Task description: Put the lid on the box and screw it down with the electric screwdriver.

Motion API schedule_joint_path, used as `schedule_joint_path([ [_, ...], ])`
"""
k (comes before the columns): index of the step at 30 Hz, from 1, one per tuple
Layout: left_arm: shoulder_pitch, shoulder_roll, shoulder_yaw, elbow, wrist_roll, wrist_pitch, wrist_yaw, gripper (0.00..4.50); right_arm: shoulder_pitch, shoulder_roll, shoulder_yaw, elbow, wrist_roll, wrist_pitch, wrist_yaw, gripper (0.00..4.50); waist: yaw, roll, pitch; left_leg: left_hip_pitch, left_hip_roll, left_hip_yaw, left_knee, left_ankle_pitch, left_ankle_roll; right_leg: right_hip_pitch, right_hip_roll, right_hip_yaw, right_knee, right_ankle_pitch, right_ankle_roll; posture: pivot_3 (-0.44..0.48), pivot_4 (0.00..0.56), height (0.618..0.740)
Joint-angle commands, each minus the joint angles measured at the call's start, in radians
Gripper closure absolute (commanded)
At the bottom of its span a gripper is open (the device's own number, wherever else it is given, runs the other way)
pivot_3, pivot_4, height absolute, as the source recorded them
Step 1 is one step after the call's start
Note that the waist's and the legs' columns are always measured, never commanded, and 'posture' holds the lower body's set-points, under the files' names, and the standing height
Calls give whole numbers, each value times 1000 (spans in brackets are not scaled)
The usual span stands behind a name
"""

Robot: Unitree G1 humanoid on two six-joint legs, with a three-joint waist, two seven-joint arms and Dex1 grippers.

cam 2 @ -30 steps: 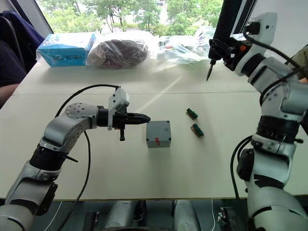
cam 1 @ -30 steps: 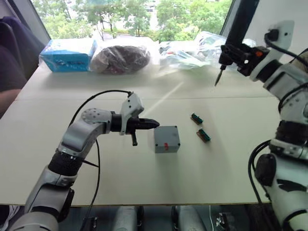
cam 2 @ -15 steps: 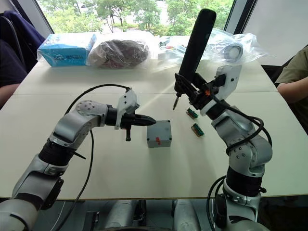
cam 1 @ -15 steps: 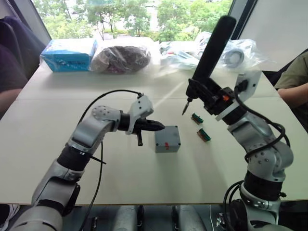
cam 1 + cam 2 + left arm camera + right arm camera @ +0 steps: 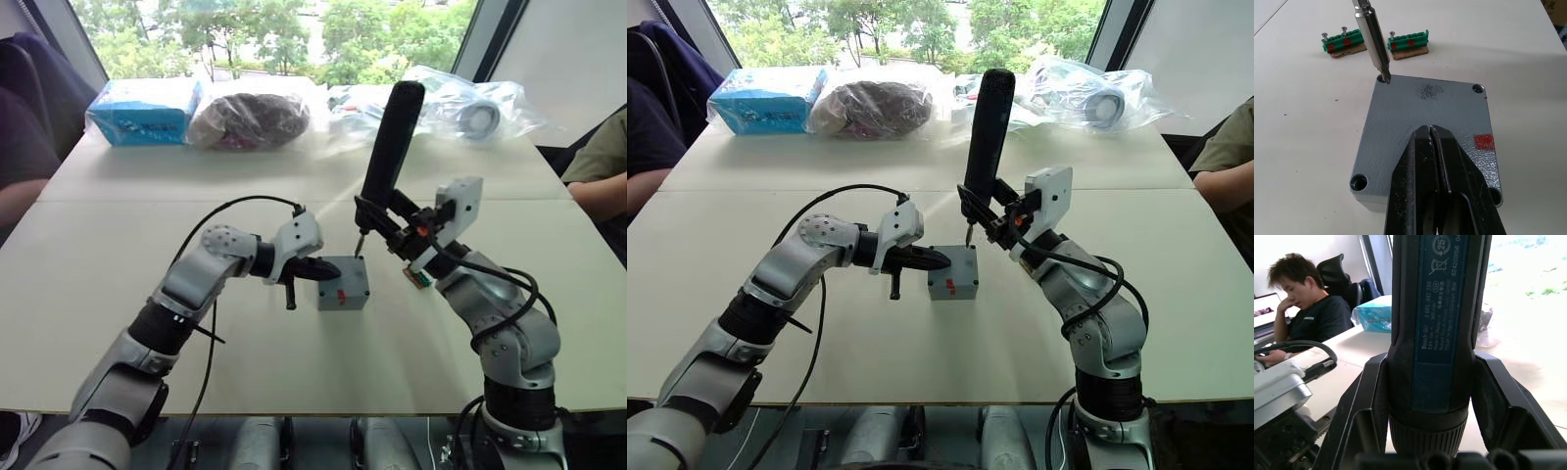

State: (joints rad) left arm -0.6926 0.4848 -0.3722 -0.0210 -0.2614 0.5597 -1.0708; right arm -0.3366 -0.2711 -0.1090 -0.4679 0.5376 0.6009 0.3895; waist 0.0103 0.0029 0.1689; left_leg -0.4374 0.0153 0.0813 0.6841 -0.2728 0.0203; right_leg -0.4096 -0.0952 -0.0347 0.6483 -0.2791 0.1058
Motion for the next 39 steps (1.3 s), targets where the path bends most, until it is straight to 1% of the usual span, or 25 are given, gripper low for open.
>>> schedule_joint_path([
  [1,13,5,-13,2,23,10,0,4500,-7,-7,-9,-23,-11,-61,1,2691,0,0,0,0,0,0,0,0,0,0,0,0,0,0,0,0,150,740],
  [7,9,4,-17,9,27,5,-8,4500,13,-4,13,-9,-28,-80,4,2691,-1,0,0,0,0,0,0,0,0,0,0,0,0,0,0,0,150,740],
  [14,5,1,-16,20,36,-1,-14,4500,84,14,84,28,-89,-155,14,2691,0,-1,-1,2,0,0,0,0,0,2,0,0,0,0,0,0,150,740],
  [17,13,5,-15,7,34,7,-17,4500,122,23,102,35,-101,-175,12,2691,0,-3,-2,5,0,0,0,0,0,5,0,0,0,0,0,0,150,740],
  [20,21,9,-16,-4,33,12,-17,4500,152,7,136,57,-150,-189,7,2691,-2,-4,-3,10,0,0,-1,-1,2,9,0,1,-1,0,0,0,150,740],
  [21,22,8,-15,-5,34,14,-17,4500,160,4,143,63,-158,-188,6,2691,-3,-4,-4,13,0,0,-1,-3,6,12,0,1,-1,0,0,0,150,740],
  [22,24,8,-14,-7,34,15,-16,4500,167,2,150,70,-166,-185,4,2691,-4,-6,-5,14,1,0,-1,-4,6,13,0,1,-1,-1,0,0,150,740],
  [27,28,4,-11,-7,38,17,-10,4500,191,-1,164,106,-194,-219,24,2691,-3,-12,-9,19,1,0,-2,-4,7,18,0,1,-1,-1,-1,0,150,740],
  [34,34,1,-6,-5,42,16,-5,4500,200,-10,164,136,-215,-241,34,2691,-3,-13,-12,22,1,0,-2,-4,7,21,0,1,-1,-1,-1,0,150,740],
  [39,38,-2,-7,-10,42,19,-2,4500,205,-32,191,157,-243,-211,37,2691,-2,-15,-17,23,1,0,-2,-5,7,22,0,1,-2,-2,-2,0,150,740],
])
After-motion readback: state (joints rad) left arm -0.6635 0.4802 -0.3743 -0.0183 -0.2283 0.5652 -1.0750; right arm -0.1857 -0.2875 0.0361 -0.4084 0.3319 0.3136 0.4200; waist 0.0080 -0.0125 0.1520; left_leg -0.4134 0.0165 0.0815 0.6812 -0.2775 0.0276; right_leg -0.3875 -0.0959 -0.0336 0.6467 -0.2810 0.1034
